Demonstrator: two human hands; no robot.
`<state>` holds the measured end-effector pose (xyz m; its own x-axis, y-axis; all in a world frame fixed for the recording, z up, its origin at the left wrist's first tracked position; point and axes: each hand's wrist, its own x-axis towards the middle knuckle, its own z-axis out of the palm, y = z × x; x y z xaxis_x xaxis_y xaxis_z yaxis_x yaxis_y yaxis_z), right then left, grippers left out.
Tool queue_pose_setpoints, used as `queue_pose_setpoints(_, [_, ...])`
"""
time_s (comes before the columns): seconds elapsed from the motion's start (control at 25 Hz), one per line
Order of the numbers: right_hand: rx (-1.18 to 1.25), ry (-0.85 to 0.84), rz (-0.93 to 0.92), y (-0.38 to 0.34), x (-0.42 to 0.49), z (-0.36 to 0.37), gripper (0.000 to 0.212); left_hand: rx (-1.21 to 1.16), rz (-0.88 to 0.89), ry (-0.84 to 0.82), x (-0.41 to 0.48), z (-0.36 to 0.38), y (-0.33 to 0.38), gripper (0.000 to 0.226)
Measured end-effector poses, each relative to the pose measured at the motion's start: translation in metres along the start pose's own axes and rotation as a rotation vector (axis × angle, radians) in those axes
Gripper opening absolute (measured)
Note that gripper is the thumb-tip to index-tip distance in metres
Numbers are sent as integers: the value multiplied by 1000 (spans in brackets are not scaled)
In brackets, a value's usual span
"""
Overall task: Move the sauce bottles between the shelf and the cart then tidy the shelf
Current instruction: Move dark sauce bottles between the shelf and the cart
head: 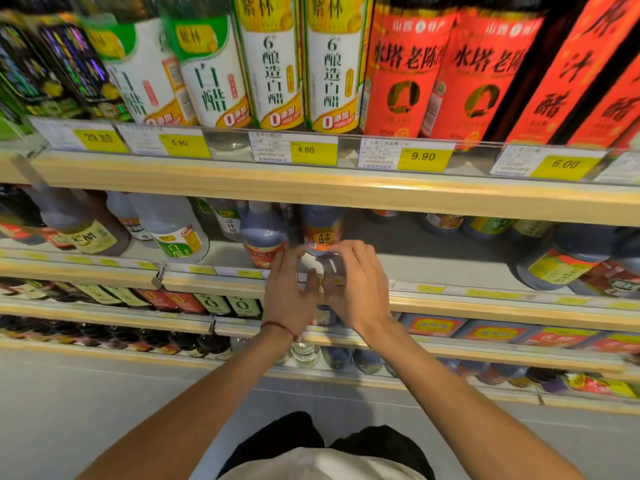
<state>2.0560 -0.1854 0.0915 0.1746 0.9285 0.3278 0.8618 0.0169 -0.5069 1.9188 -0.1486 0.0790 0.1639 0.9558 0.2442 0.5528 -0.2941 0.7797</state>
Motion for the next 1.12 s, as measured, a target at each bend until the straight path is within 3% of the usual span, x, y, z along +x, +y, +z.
queue_pose_setpoints(0.16, [-48,-29,-175,-29,-11,-26,45,504,84,-62,-23,-62,-1,50])
queue_pose_setpoints(0.24, [-31,-44,-243,-47,-15,-23,46,627,59,-84,-40,-89,-11,57])
queue_pose_setpoints(0.52, [63,-167,-527,-155,-33,42,48,774,-138,2,-94,-188,-74,61])
queue_pose_setpoints(0.76, [-51,-341,-689,-292,-54,150,52,864,-348,92,-145,-330,-167,66])
queue_pose_setpoints(1.12, [279,-375,-923,-511,-70,290,41,954,-681,296,-210,-534,-287,65])
